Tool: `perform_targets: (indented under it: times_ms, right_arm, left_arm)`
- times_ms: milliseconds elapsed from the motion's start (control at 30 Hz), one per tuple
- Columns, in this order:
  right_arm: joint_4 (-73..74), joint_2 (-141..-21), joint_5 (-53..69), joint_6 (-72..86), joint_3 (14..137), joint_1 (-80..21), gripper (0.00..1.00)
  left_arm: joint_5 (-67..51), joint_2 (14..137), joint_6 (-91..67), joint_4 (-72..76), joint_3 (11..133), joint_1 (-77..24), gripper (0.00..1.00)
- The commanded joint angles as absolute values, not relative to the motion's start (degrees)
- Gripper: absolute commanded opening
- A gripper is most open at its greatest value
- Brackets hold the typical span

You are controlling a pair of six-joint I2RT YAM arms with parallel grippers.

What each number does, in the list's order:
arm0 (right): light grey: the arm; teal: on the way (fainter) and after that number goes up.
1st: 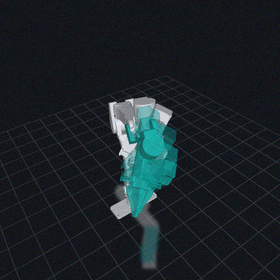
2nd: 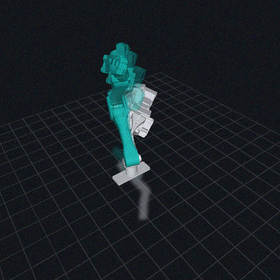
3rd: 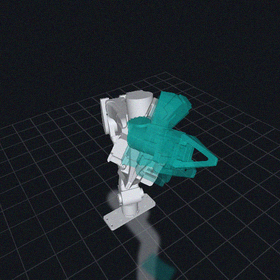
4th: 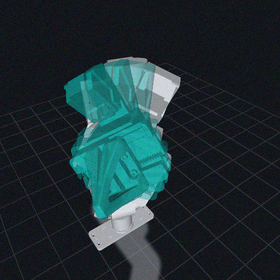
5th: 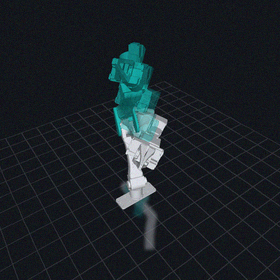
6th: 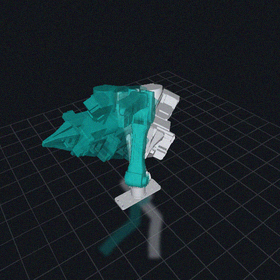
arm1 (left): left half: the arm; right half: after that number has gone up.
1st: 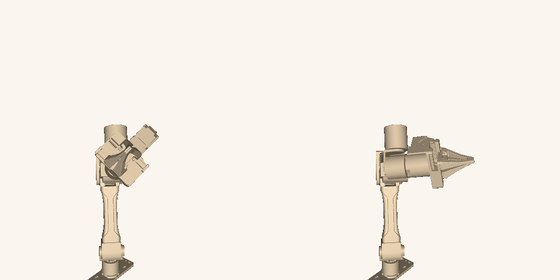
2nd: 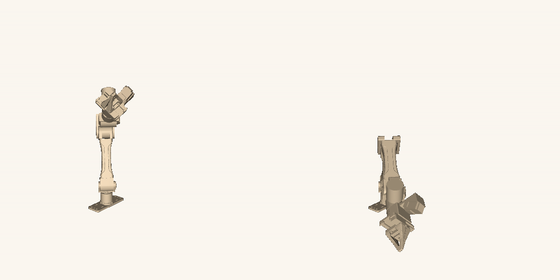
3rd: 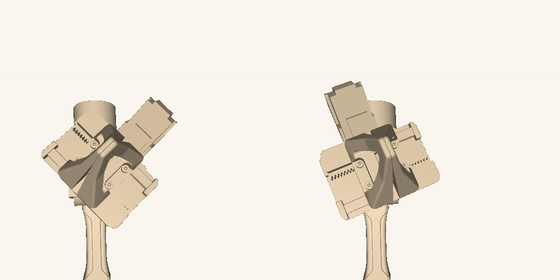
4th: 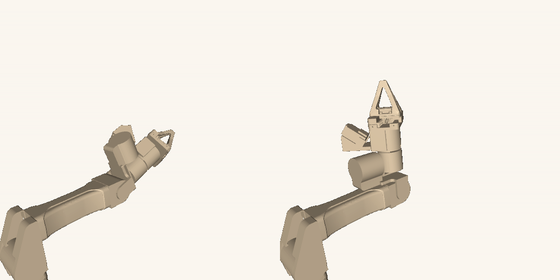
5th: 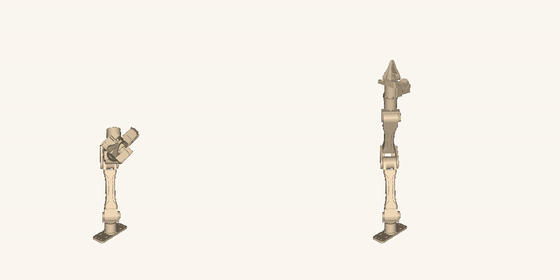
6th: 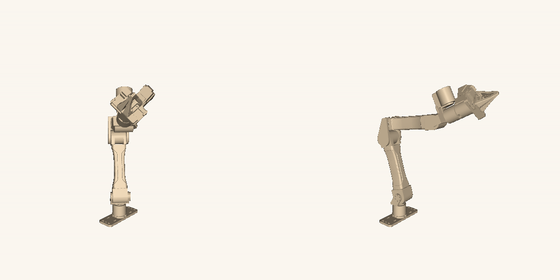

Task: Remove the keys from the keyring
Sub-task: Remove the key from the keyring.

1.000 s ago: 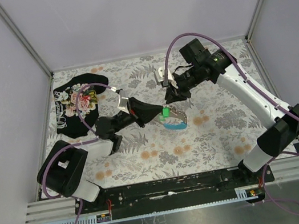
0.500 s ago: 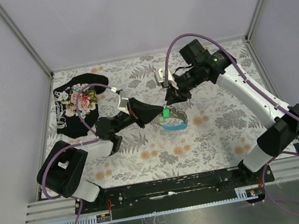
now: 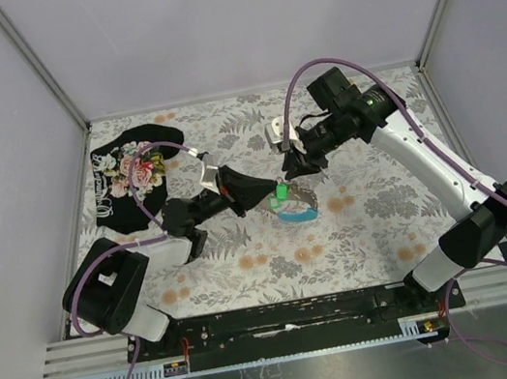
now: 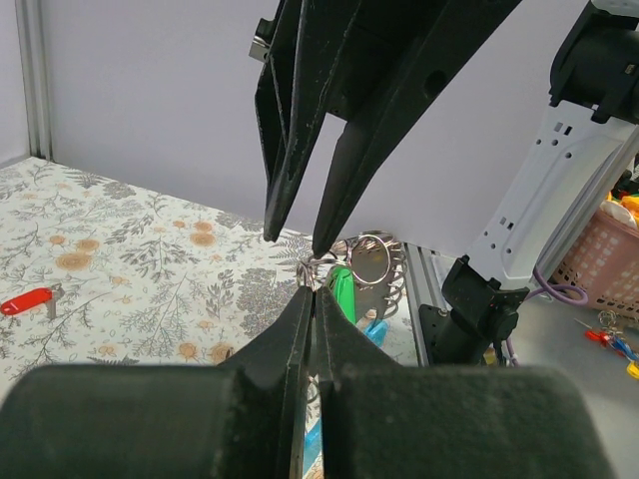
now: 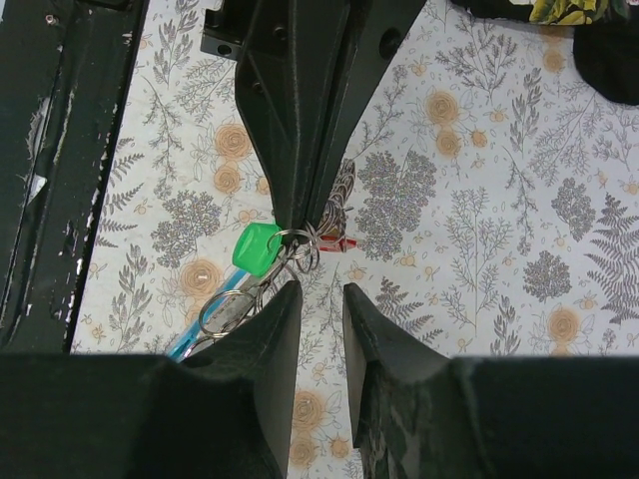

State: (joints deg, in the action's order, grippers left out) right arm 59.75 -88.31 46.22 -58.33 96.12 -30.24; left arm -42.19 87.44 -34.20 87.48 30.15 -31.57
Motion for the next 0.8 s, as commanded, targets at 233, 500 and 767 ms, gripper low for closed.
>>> perform_targets:
  times_ms: [233, 500, 767]
  right_arm:
    - [60.0, -89.7, 47.7, -59.5, 97.7, -30.9, 0.31]
    - [62.1, -90.0, 48.7, -61.5, 97.3, -31.3, 0.31]
    - [62.3, -90.1, 49.5, -61.6, 97.0, -32.4, 0.31]
  left_arm:
    - [-42.0, 85.8, -33.5, 92.4, 30.4, -32.2, 0.0]
    - [-41.5, 85.7, -33.4, 92.4, 30.3, -32.2, 0.0]
    - [-41.0, 85.9, -33.3, 92.4, 30.3, -32.3, 0.0]
